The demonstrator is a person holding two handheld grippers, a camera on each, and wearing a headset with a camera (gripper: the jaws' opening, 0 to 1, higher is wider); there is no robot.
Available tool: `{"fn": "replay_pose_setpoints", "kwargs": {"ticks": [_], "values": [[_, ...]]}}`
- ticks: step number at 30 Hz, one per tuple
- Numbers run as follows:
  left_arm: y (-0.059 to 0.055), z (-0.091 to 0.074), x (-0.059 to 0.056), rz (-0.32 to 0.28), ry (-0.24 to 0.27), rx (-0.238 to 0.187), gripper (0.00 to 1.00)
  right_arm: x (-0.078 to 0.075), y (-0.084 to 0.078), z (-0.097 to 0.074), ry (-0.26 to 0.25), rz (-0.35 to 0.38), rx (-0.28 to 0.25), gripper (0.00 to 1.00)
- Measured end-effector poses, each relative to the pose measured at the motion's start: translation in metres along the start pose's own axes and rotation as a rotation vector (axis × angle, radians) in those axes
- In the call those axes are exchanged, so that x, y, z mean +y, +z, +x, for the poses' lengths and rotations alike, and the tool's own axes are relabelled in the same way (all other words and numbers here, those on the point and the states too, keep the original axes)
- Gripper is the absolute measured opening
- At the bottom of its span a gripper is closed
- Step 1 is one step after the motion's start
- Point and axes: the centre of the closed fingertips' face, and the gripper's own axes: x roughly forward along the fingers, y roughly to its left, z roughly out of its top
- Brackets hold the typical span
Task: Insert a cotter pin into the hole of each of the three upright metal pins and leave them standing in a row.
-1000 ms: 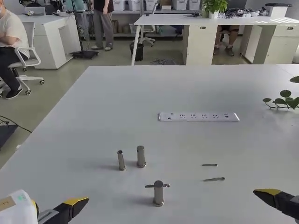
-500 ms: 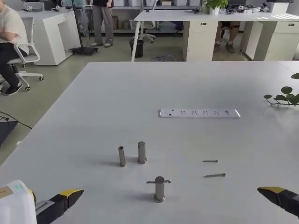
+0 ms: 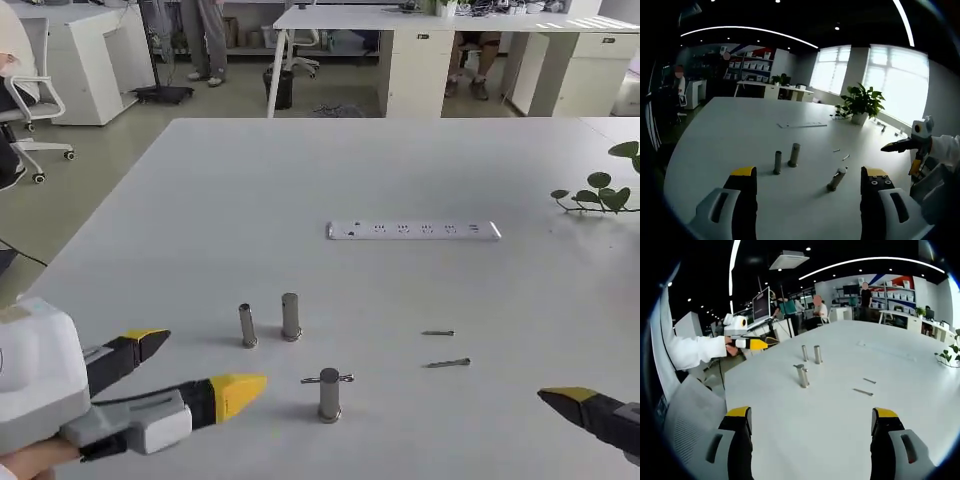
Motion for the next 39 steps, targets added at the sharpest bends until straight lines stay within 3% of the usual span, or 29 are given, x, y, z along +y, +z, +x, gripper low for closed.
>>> {"fn": "replay_pose_setpoints", "kwargs": {"ticks": [3, 11, 15, 17, 23, 30, 34, 39], "values": [[0.001, 0.01, 0.006, 0.005, 0.003, 0.002, 0.84, -0.001, -0.001, -0.002, -0.006, 0.005, 0.002, 0.97], [-0.01, 0.044, 0.019, 0.071, 0.001, 0.078, 0.76, -0.003, -0.004, -0.003, -0.02, 0.02, 0.009, 0.97], [-0.013, 0.057, 0.025, 0.059, 0.002, 0.085, 0.59, -0.003, -0.005, -0.004, -0.023, 0.029, 0.011, 0.96], [-0.014, 0.063, 0.027, 0.051, 0.0, 0.086, 0.56, -0.003, -0.007, -0.004, -0.023, 0.033, 0.016, 0.96], [-0.019, 0.074, 0.042, 0.054, 0.075, 0.092, 0.54, 0.001, -0.008, -0.004, -0.024, 0.045, 0.024, 0.96], [-0.021, 0.086, 0.046, 0.058, 0.084, 0.087, 0.42, -0.003, -0.013, -0.006, -0.026, 0.045, 0.041, 0.95], [-0.026, 0.091, 0.054, 0.064, 0.105, 0.101, 0.36, -0.003, -0.013, -0.006, -0.021, 0.042, 0.047, 0.94], [-0.031, 0.093, 0.056, 0.094, 0.112, 0.125, 0.27, -0.002, -0.013, -0.004, -0.023, 0.047, 0.044, 0.94]]}}
